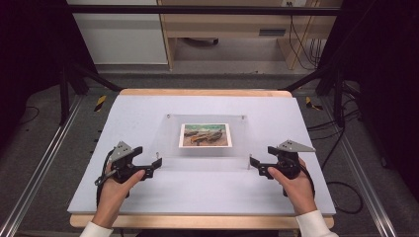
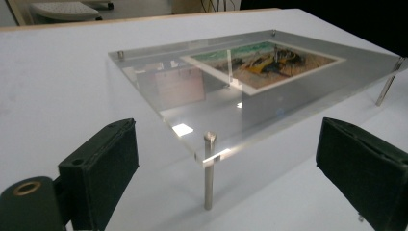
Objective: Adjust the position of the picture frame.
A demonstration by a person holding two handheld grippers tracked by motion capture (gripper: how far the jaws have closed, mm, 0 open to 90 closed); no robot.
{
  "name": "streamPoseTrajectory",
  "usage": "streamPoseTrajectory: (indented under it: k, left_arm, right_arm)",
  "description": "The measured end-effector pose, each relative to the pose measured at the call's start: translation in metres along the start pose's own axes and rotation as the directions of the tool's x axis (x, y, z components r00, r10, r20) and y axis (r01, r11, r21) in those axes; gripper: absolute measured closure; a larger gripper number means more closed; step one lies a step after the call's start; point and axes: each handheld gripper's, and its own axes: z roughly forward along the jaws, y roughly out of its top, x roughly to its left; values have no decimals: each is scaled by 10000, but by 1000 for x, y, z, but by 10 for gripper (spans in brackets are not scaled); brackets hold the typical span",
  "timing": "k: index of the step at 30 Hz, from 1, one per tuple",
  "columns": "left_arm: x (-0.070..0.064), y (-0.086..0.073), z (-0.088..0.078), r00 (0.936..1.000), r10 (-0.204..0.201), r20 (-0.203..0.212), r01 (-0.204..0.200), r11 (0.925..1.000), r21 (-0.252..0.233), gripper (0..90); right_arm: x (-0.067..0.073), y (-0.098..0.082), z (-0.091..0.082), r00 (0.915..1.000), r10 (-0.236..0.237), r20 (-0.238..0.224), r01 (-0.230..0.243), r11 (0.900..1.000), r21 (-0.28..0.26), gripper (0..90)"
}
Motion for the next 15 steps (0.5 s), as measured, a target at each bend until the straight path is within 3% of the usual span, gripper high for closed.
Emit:
streamPoseTrajectory:
  k: [3, 8, 15]
  left_arm:
    - [1, 18, 3, 10000, 7, 24, -6, 10000, -84, 72]
    - [1, 31, 14, 9998, 201, -23, -201, 9996, 198, 79]
    - [2, 45, 38, 9998, 161, -122, -154, 9984, 550, 101]
  right_arm:
    - [-1, 14, 2, 10000, 68, 40, -67, 9999, -142, 147]
    - [1, 28, 10, 10000, 42, 21, -42, 9999, -162, 177]
    - [-2, 37, 33, 9990, 375, 241, -387, 9981, 487, 211]
